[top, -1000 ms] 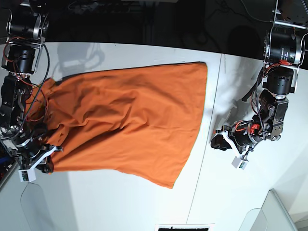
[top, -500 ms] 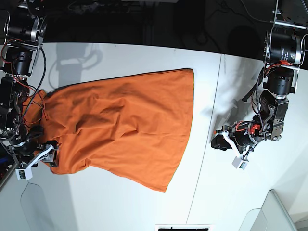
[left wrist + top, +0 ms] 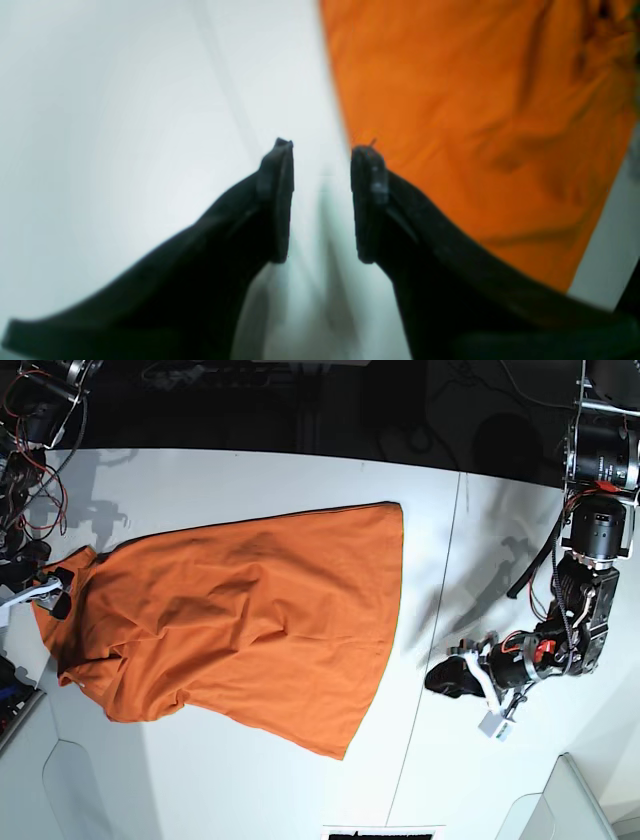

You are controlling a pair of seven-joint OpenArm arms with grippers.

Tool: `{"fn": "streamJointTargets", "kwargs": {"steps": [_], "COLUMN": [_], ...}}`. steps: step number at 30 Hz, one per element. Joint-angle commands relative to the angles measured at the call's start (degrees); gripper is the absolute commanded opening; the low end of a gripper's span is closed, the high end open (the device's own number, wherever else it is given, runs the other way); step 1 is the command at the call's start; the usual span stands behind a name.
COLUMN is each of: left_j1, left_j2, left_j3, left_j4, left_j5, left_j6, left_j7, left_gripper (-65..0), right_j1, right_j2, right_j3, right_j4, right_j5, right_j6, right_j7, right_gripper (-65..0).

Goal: Layout the t-shirt on the table in an organized manner, then fold the t-shirt properly
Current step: 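Grasp the shirt hem with the left gripper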

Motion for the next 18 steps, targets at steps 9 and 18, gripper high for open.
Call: {"fn": "streamJointTargets", "kwargs": {"steps": [9,18], "left_j1": [-1.79,-3.34], "left_j2": [13.44,20.63], "left_j3": [-0.22,-0.22], "left_j4": [-0.63,-11.72], "left_j5": [21.81,28.68], "left_j6": [1.6,4.94], "left_j7": [-14.49,-17.38], "left_gripper": [-45.1,-65.0], "right_j1": [0.55,1.14], "right_j2": [1.05,0.92], "right_j3": [1.22,1.01], "right_j4": [1.03,0.2], "right_j5": [2.56,-1.79], "right_j6": [2.36,5.29], "right_j7": [2.4,2.32], "right_gripper": [-28.3,-65.0]}}
